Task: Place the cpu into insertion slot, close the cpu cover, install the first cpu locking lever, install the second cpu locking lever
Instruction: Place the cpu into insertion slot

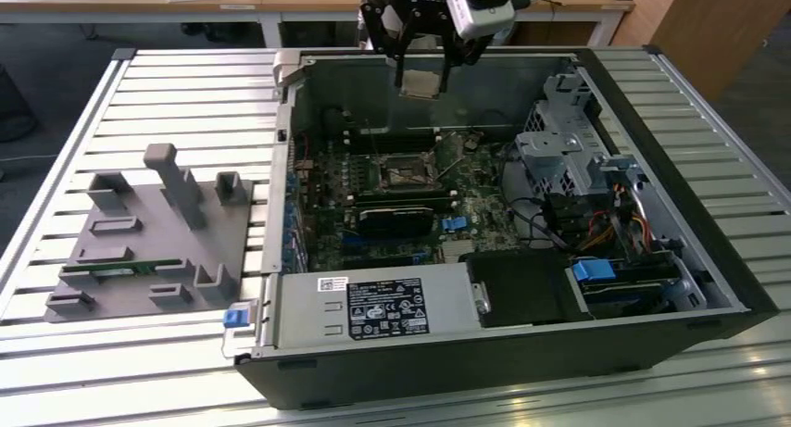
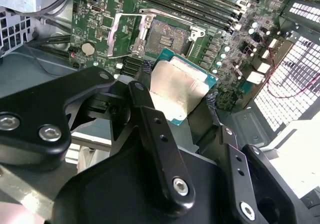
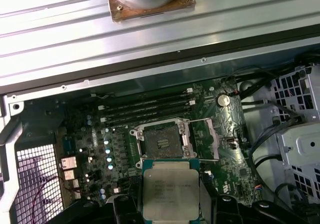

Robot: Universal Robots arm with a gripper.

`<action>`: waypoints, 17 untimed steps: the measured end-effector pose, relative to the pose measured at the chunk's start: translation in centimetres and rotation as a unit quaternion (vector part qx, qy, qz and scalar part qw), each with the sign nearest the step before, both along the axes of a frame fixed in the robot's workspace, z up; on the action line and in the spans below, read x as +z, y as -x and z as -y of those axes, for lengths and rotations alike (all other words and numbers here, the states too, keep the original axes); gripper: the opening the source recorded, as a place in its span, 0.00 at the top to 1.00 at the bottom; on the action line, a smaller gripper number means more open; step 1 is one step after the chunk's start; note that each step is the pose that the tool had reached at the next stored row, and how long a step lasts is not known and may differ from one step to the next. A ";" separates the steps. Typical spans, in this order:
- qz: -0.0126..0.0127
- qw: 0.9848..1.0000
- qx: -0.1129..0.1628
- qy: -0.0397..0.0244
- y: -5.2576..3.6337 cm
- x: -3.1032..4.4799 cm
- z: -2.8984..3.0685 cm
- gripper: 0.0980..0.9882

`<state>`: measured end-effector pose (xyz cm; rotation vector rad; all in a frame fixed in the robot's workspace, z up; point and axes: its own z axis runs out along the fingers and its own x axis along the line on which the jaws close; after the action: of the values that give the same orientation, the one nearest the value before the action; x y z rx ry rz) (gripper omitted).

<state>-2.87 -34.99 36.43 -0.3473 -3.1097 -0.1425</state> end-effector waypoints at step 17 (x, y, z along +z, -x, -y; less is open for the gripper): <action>0.000 1.000 -0.020 0.000 0.00 0.00 0.00 0.50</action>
<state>-2.87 -34.99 36.43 -0.4085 -3.1041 -0.1429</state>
